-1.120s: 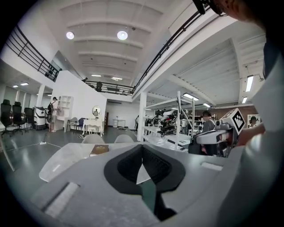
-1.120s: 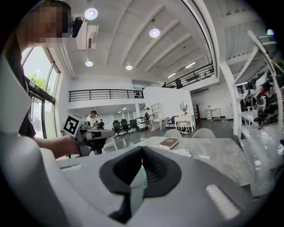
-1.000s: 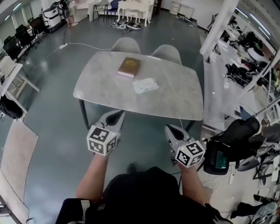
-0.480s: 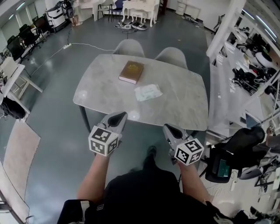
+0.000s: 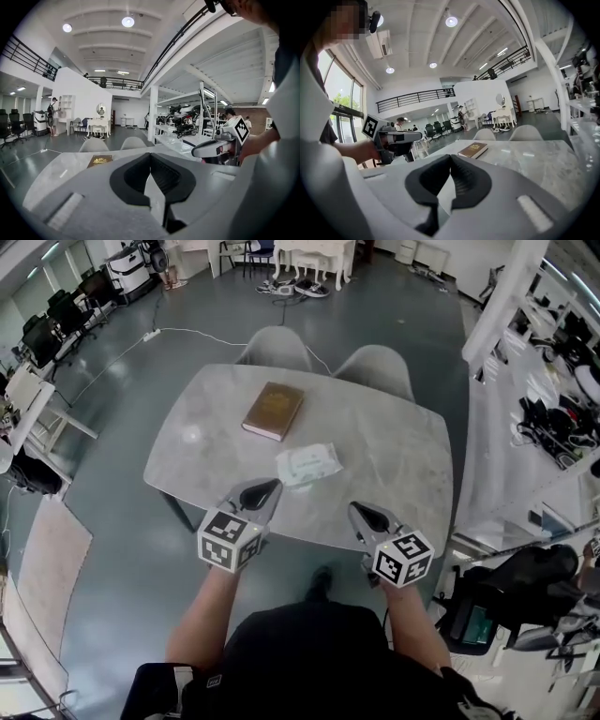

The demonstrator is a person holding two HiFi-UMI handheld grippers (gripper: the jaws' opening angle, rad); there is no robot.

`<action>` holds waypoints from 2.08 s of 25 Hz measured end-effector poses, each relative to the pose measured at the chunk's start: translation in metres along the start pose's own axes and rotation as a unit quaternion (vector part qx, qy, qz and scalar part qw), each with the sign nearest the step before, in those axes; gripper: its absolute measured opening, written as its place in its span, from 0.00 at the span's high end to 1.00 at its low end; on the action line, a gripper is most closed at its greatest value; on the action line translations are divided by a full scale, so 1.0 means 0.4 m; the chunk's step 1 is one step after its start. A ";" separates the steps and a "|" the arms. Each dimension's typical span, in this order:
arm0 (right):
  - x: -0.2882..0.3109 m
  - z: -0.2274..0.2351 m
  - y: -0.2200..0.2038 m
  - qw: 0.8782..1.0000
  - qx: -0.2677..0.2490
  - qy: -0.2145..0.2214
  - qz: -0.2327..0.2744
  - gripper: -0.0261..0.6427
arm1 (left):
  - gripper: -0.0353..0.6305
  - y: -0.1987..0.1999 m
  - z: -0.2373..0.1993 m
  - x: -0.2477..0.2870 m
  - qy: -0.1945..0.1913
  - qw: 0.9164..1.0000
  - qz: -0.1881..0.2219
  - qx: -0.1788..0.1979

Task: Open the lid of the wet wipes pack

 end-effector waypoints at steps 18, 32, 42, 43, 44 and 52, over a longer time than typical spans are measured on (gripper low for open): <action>0.183 0.136 -0.001 0.998 0.027 0.004 -0.049 0.96 | 0.93 -0.049 -0.146 0.165 0.003 0.998 -0.051 -0.021; 0.371 0.121 -0.013 0.993 -0.033 -0.003 -0.115 0.96 | 0.93 -0.149 -0.267 0.205 -0.020 0.996 -0.081 0.008; 0.508 0.320 -0.121 0.971 -0.057 0.026 -0.230 0.95 | 0.92 -0.241 -0.271 0.379 -0.041 0.985 -0.167 -0.007; 0.520 0.336 -0.136 0.969 -0.055 0.031 -0.239 0.93 | 0.90 -0.253 -0.270 0.399 -0.044 0.983 -0.177 -0.010; 0.533 0.352 -0.152 0.966 -0.054 0.036 -0.249 0.88 | 0.83 -0.265 -0.268 0.420 -0.046 0.981 -0.187 -0.011; 0.611 0.444 -0.259 0.947 -0.080 0.058 -0.306 0.81 | 0.73 -0.372 -0.258 0.558 -0.077 0.962 -0.262 0.019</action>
Point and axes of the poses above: the fingertips, and each gripper's own axes: x forward along the fingers, z to its right, y out of its top, the point moved 7 cm from there along -x, backward along the fingers, and after that the axes turned 8 degrees about z, right-handed, at the moved point
